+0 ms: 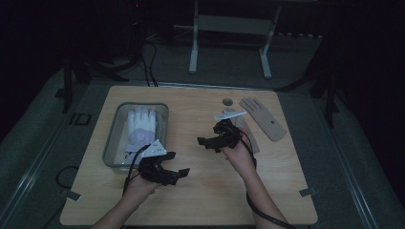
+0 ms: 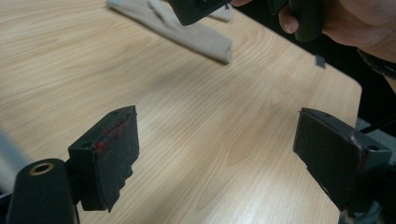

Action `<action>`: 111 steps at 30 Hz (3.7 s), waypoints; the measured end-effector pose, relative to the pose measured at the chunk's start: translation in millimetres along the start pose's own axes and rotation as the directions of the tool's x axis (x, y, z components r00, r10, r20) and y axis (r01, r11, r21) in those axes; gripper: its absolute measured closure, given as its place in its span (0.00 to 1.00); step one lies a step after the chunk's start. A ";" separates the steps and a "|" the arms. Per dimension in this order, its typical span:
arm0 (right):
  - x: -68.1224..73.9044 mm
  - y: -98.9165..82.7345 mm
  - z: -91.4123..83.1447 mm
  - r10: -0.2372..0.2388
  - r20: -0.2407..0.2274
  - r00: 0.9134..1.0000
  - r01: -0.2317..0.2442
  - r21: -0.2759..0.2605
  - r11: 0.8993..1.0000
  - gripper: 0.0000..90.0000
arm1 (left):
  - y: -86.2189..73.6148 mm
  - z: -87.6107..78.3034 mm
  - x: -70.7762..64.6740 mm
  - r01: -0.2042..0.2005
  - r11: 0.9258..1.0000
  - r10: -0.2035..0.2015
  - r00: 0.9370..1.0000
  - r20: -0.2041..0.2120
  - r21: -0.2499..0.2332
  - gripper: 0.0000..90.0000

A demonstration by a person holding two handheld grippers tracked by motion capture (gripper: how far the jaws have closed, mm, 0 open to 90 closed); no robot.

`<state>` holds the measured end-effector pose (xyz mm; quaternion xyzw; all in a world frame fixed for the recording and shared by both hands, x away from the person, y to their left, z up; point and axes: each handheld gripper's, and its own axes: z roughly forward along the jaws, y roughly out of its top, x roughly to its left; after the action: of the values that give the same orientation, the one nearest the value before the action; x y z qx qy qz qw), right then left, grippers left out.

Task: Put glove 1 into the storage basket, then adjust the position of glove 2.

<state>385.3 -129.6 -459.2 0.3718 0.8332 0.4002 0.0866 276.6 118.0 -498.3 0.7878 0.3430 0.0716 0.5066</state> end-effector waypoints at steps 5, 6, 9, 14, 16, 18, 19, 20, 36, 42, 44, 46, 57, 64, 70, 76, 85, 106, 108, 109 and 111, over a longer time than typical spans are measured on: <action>-14.5 -8.5 -13.0 0.018 0.028 0.999 -0.018 -0.023 1.000 0.19 | -8.0 19.1 -6.7 -0.039 0.999 0.040 0.999 -0.015 0.029 0.17; -16.7 -10.6 -15.0 0.017 0.024 1.000 -0.017 -0.027 1.000 0.19 | -9.9 22.1 -8.2 -0.044 0.999 0.044 0.999 -0.018 0.031 0.17; -22.2 -17.1 -20.6 0.017 0.019 1.000 -0.017 -0.037 0.999 0.19 | -15.8 30.9 -11.7 -0.058 0.997 0.059 0.998 -0.015 0.043 0.17; -33.6 -28.5 -31.1 0.009 0.039 0.999 -0.006 -0.074 0.997 0.18 | -27.9 41.6 -15.7 -0.086 0.995 0.087 0.996 -0.014 0.049 0.17; -40.2 -32.4 -34.8 0.028 0.029 0.999 -0.025 -0.076 0.997 0.18 | -32.6 43.3 -16.9 -0.107 0.994 0.108 0.994 -0.022 0.033 0.17; -46.3 -36.0 -37.8 0.039 0.034 0.999 -0.037 -0.075 0.997 0.18 | -37.0 43.7 -18.0 -0.125 0.992 0.125 0.992 -0.031 0.008 0.17; -49.4 -37.8 -38.9 0.049 0.034 0.998 -0.046 -0.067 0.997 0.18 | -38.7 43.9 -18.0 -0.130 0.991 0.130 0.991 -0.031 0.009 0.17; -52.7 -39.9 -39.7 0.055 0.040 0.998 -0.052 -0.069 0.996 0.17 | -40.5 43.9 -18.1 -0.133 0.991 0.133 0.991 -0.029 -0.001 0.17; -105.8 -62.2 -32.3 0.063 0.190 0.980 -0.058 -0.034 0.998 0.26 | -59.0 46.6 -13.0 -0.115 0.993 0.116 0.992 -0.040 0.020 0.10; -125.5 -62.2 -21.9 0.074 0.231 0.970 -0.070 -0.028 0.997 0.37 | -61.8 46.9 -12.5 -0.118 0.993 0.119 0.992 -0.051 0.024 0.09; -130.9 -60.2 -17.6 0.069 0.248 0.966 -0.064 -0.027 0.998 0.39 | -61.9 46.6 -12.1 -0.114 0.993 0.115 0.992 -0.052 0.017 0.08; -135.9 -57.5 -11.9 0.065 0.248 0.967 -0.062 -0.019 0.998 0.41 | -62.3 45.5 -11.9 -0.115 0.993 0.116 0.992 -0.055 0.012 0.08; -151.1 -43.2 19.6 -0.053 0.311 0.949 0.030 0.078 0.996 0.43 | -63.4 44.7 -12.1 -0.119 0.993 0.119 0.991 -0.056 0.007 0.03; -160.4 -49.0 41.3 0.000 0.297 0.955 -0.037 0.119 0.992 0.41 | -64.1 44.6 -11.5 -0.114 0.993 0.114 0.992 -0.051 0.003 0.03; -154.0 -45.9 42.1 0.005 0.325 0.946 -0.051 0.132 0.990 0.70 | -64.8 43.7 -13.0 -0.131 0.991 0.130 0.990 -0.059 -0.005 0.03; -142.6 -42.0 41.4 0.108 0.334 0.936 -0.148 0.097 0.984 0.88 | -65.1 42.9 -12.7 -0.117 0.993 0.116 0.992 -0.054 -0.011 0.03; -93.9 -25.8 26.7 0.240 0.276 0.931 -0.232 -0.062 0.971 0.89 | -64.8 43.0 -13.7 -0.121 0.993 0.120 0.991 -0.060 -0.009 0.03; -19.3 -41.9 43.2 0.349 0.294 0.890 -0.322 -0.137 0.937 0.89 | -64.7 42.0 -13.1 -0.119 0.993 0.117 0.990 -0.083 -0.021 0.03; -21.2 -47.7 48.7 0.351 0.306 0.885 -0.330 -0.119 0.936 0.88 | -64.8 42.0 -12.7 -0.120 0.993 0.118 0.990 -0.081 -0.019 0.03; -22.3 -50.4 50.8 0.350 0.314 0.883 -0.331 -0.112 0.937 0.88 | -64.9 42.0 -12.5 -0.119 0.993 0.117 0.990 -0.081 -0.020 0.03; -24.1 -55.3 54.5 0.349 0.323 0.880 -0.335 -0.101 0.937 0.88 | -65.0 42.3 -12.3 -0.118 0.993 0.116 0.990 -0.082 -0.018 0.03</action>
<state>396.0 -135.8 -539.5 0.5738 0.7187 0.3571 0.1631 256.3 95.1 -570.6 0.7972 0.3156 0.1368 0.4962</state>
